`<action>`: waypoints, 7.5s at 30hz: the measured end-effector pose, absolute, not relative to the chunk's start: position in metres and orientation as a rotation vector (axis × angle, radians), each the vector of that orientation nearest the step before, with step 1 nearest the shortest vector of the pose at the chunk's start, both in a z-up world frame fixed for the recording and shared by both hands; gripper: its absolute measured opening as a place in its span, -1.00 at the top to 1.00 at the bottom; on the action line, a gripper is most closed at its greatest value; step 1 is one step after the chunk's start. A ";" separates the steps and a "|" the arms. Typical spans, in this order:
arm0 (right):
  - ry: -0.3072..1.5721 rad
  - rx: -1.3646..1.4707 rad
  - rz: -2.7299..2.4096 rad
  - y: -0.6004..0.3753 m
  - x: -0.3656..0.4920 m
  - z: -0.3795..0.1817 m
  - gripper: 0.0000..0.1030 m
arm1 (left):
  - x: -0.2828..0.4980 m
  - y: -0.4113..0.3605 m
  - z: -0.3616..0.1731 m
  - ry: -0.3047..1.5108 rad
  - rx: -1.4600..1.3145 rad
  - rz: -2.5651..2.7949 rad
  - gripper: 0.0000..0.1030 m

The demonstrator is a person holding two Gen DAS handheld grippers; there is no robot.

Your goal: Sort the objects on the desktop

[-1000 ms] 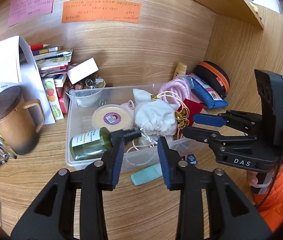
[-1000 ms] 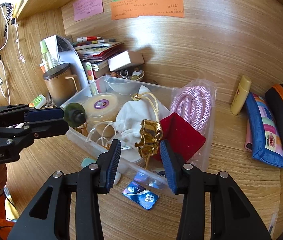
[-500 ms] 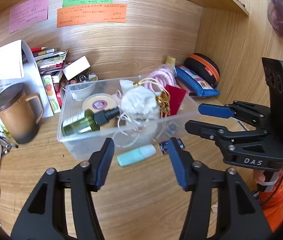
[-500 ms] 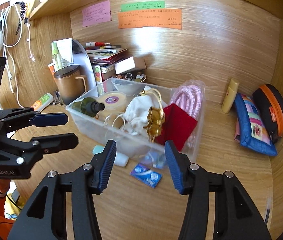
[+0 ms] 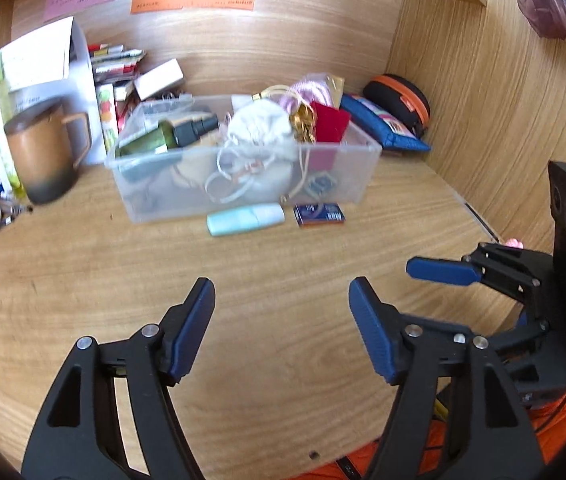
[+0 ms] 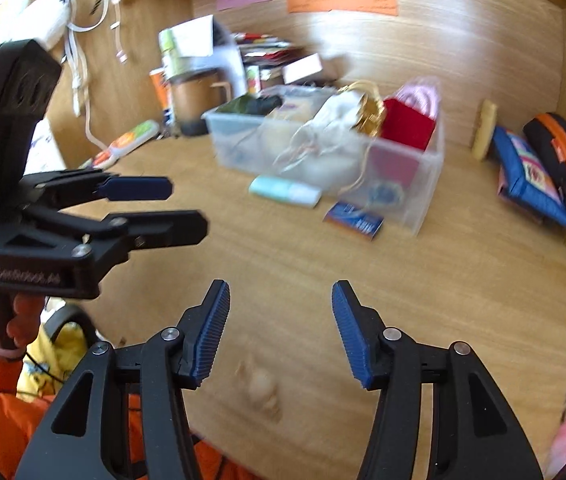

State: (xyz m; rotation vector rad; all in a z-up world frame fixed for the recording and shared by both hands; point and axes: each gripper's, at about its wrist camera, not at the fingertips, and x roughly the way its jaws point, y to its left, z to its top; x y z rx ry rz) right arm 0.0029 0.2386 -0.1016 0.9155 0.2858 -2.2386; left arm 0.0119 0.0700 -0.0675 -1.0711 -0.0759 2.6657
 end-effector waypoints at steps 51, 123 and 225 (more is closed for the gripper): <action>0.200 0.870 -2.304 0.266 -0.094 -0.083 0.62 | -0.121 0.096 -0.110 -0.041 -1.444 2.840 -0.82; 0.254 0.940 -2.394 0.229 -0.150 -0.068 0.55 | -0.151 0.071 -0.054 -0.106 -1.128 2.671 -0.42; 0.442 0.784 -2.335 0.132 -0.131 -0.048 -0.35 | -0.125 -0.016 -0.027 -0.053 -1.098 2.910 -0.84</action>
